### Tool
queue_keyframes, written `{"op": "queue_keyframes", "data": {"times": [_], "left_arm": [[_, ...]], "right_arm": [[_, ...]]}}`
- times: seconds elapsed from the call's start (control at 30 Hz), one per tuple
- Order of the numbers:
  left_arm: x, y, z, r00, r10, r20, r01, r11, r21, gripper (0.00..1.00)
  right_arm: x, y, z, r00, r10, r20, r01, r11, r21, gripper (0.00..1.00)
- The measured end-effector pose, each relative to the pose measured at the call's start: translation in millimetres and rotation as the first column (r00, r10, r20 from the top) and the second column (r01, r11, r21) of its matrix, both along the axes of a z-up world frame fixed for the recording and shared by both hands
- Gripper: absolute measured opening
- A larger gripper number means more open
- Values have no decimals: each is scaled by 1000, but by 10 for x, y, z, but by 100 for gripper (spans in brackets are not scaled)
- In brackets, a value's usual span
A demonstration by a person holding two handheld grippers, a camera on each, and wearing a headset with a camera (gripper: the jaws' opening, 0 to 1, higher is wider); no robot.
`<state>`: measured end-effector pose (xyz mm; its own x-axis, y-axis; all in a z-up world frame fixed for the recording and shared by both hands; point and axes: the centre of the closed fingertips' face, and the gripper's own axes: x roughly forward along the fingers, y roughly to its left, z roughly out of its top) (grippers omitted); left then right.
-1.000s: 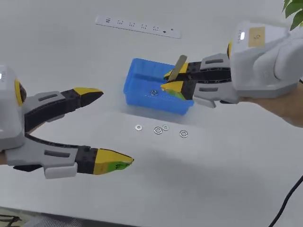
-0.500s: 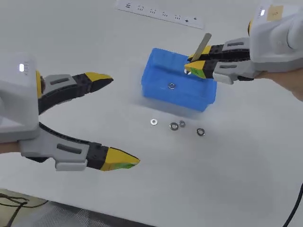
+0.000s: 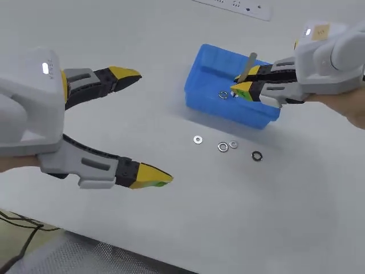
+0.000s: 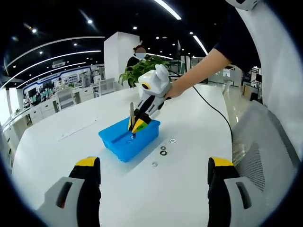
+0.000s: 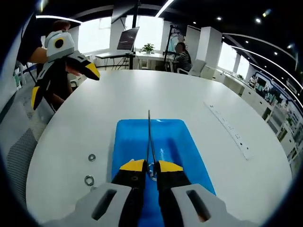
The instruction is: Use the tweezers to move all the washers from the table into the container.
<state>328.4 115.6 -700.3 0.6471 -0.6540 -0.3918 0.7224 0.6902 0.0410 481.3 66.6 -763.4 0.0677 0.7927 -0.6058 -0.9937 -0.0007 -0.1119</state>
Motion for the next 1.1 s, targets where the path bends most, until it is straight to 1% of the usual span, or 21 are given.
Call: {"op": "queue_keyframes", "data": {"times": [0.13, 0.23, 0.27, 0.37, 0.5, 0.67, 0.87, 0.93, 1.0, 1.07, 1.1], "left_arm": [[-17, 22, -43, 1000, 14, -14, -14, 1000, -2, 99], [-25, 18, -60, 1000, 18, -22, -18, 1000, -5, 99], [-27, 13, -62, 1000, 17, -23, -18, 1000, -5, 99], [-31, -3, -58, 1000, 16, -26, -17, 1000, -10, 99], [-31, 5, -57, 999, 19, -27, -19, 1000, -10, 99], [-42, 10, -51, 999, 21, -30, -21, 1000, -11, 99], [-53, -10, -41, 999, 16, -32, -16, 1000, -14, 99], [-42, -16, -34, 1000, 13, -28, -14, 1000, -13, 99], [-8, -26, -17, 1000, 13, -24, -13, 1000, -21, 99], [52, -32, -14, 1000, 10, -14, -10, 1000, -24, 99], [106, -26, -33, 1000, 9, -13, -10, 1000, -20, 99]], "right_arm": [[3, -6, -41, 1000, -5, 3, 5, 1000, -3, 10], [-13, -19, -66, 1000, 4, 10, -4, 1000, -11, 10], [-14, -14, -57, 1000, 7, 11, -7, 1000, -3, 10], [-17, -13, -57, 1000, 6, 10, -6, 1000, -4, 10], [-25, -12, -55, 1000, 10, 19, -10, 1000, -8, 10], [-48, -23, -49, 1000, 11, 18, -11, 1000, -7, 11], [-44, -31, -4, 1000, 0, 21, 0, 1000, 1, 11], [-32, -35, 21, 1000, -5, 23, 5, 1000, 8, 11], [-27, -43, 35, 1000, -8, 23, 8, 1000, 9, 11], [-27, -49, 48, 1000, -8, 22, 8, 1000, 10, 10], [-33, -51, 51, 1000, -6, 21, 6, 1000, 9, 10]]}}
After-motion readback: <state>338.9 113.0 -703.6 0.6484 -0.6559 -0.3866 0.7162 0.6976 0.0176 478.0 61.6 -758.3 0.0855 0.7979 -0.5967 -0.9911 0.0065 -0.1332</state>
